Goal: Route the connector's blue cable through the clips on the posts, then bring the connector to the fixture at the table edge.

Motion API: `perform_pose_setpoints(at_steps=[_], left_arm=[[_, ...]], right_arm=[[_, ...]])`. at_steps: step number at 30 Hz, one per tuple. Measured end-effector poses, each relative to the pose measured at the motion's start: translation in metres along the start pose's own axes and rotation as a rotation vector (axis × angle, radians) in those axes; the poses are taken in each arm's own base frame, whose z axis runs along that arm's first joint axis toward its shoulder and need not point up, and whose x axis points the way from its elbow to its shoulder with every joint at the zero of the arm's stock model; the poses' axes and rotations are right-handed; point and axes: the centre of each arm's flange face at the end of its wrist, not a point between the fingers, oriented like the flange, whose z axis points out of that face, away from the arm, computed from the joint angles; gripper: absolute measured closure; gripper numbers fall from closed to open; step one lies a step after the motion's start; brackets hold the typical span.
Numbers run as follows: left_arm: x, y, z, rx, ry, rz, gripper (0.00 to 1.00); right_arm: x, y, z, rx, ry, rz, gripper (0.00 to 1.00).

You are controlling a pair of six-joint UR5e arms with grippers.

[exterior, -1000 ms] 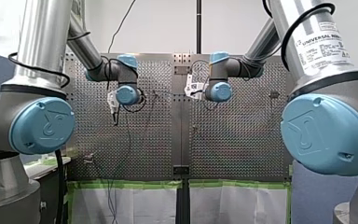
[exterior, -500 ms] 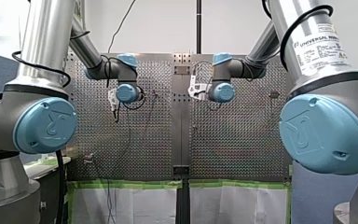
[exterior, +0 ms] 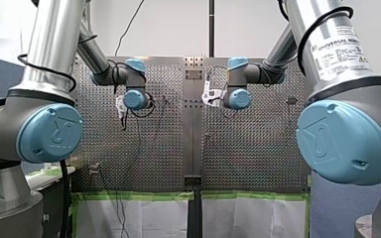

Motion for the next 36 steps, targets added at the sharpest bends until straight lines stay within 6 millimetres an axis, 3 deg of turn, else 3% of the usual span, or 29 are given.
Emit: perform_pose_setpoints(at_steps=[14,25,36], left_arm=[[-0.022,0.004,0.027,0.004,-0.023,-0.011,1.0],[-0.01,0.009,0.033,0.012,0.003,-0.007,1.0],[0.0,0.01,0.055,0.012,0.025,-0.001,1.0]], right_arm=[[-0.002,0.008,0.002,-0.01,-0.001,-0.001,1.0],[-0.01,0.013,0.009,-0.009,-0.013,-0.003,1.0],[-0.006,0.017,0.02,-0.011,-0.009,-0.003,1.0]])
